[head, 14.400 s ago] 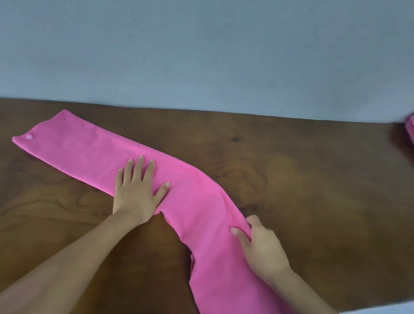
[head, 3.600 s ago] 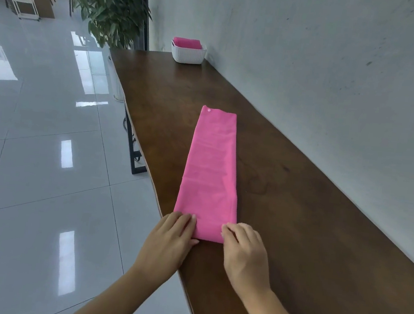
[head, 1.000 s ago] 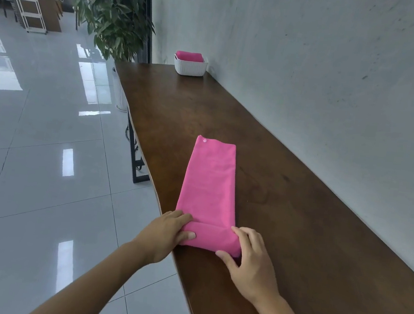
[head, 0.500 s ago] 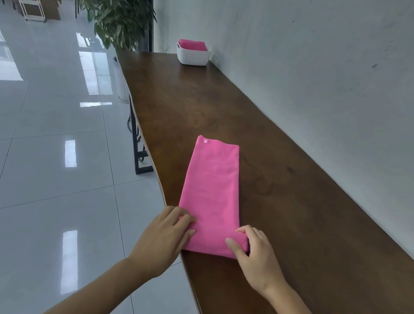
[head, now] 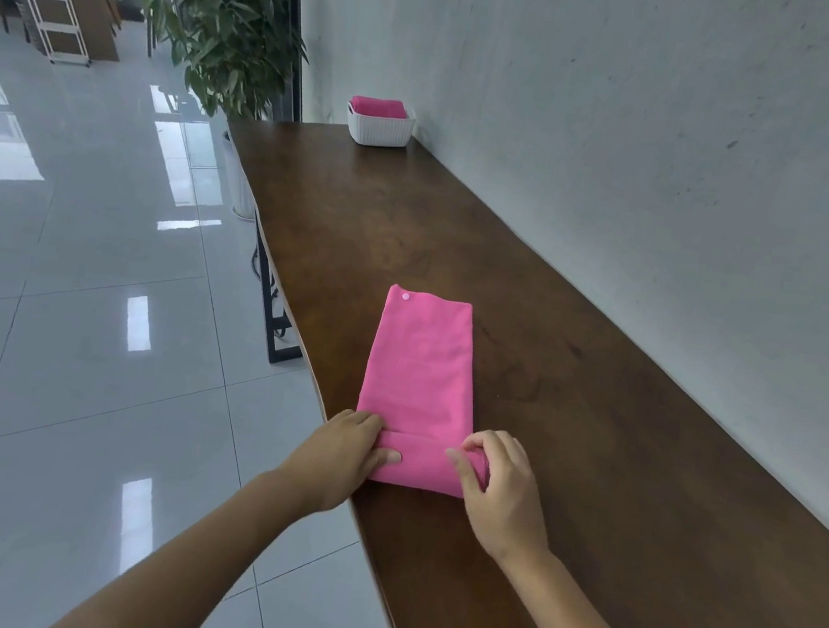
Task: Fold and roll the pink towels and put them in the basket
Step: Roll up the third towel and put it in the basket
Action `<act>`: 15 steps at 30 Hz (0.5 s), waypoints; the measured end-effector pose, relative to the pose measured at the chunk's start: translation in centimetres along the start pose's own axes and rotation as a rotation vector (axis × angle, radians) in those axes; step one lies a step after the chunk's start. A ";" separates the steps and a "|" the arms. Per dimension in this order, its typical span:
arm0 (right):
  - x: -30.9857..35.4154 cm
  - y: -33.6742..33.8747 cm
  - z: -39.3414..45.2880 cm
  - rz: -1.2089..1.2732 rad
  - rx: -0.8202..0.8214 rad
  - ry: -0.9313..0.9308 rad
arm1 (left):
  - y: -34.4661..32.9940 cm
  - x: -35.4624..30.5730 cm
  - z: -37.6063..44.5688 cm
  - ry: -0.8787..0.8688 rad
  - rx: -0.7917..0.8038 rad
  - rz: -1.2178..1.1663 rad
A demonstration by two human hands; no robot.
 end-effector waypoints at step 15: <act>-0.3 0.7 -2.1 0.016 0.339 -0.007 | -1.0 0.2 -3.8 0.089 -0.266 -0.331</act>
Point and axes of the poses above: each hand's wrist, its own z-axis towards the middle knuckle, its own y-axis out of the back of the hand, x = y × z, the point moved 5 cm from there along z, towards the middle knuckle, and after that the axes turned 8 degrees about -x, right-handed, at the moved point
